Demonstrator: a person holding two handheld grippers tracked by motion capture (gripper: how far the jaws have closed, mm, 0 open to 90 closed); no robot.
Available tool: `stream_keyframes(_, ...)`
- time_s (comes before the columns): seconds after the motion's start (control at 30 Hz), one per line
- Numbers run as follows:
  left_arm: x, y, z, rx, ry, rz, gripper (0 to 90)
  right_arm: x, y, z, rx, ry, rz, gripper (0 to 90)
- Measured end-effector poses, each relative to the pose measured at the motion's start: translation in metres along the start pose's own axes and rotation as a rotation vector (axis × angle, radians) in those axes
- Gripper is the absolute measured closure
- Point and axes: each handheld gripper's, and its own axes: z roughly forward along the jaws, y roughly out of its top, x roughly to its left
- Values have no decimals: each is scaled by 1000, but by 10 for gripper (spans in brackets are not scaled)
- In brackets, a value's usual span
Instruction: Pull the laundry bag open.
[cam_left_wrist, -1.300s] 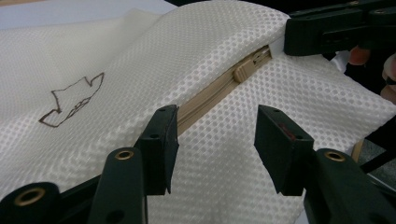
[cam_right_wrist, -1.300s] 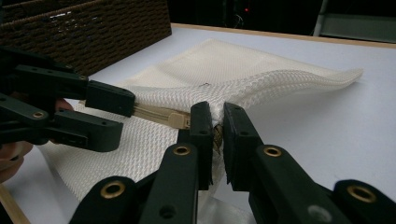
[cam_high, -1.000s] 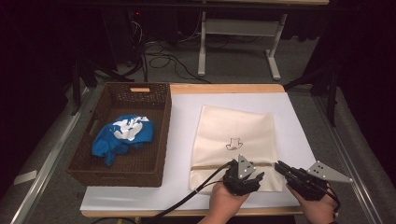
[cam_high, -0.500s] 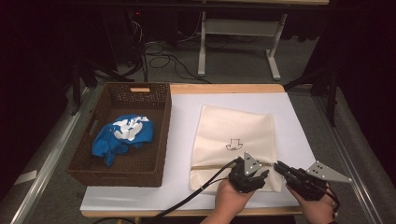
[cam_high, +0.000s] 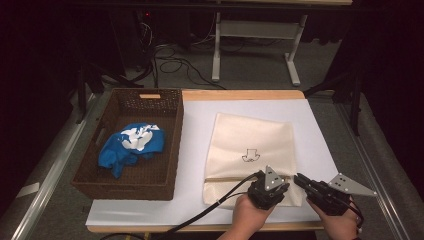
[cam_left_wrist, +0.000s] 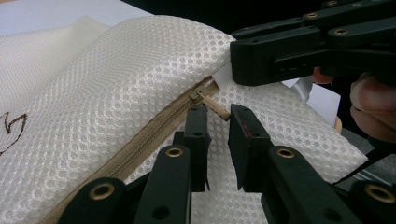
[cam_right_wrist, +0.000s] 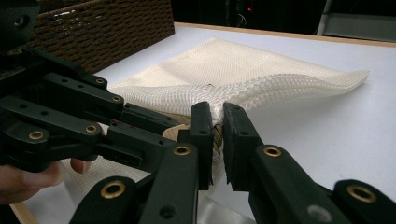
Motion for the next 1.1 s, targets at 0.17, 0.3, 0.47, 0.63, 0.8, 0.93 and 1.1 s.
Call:
stream_keyframes(0.17, 1, -1, 1, -5, 19, 3, 804, 0, 0, 0, -2, 6, -3, 845)
stream_keyframes(0.3, 3, 1, 1, -10, 28, -12, 828, 1, 0, 0, -2, 6, -6, 845)
stream_keyframes(0.47, 3, 3, 0, -13, 37, -13, 864, 1, 0, -1, -2, 8, -6, 844)
stream_keyframes(0.63, 3, 3, -2, -10, 43, 1, 867, 1, -1, 0, -1, 18, 5, 832)
stream_keyframes(0.8, 2, 2, -2, -12, 44, 3, 867, 2, -2, 1, 0, 26, 9, 815)
stream_keyframes(0.93, 3, 1, -3, -16, 40, 0, 867, 2, -2, 2, 4, 28, 5, 798)
stream_keyframes(1.1, 2, 0, -2, -17, 39, -1, 867, 3, -2, 3, 8, 29, 1, 790)
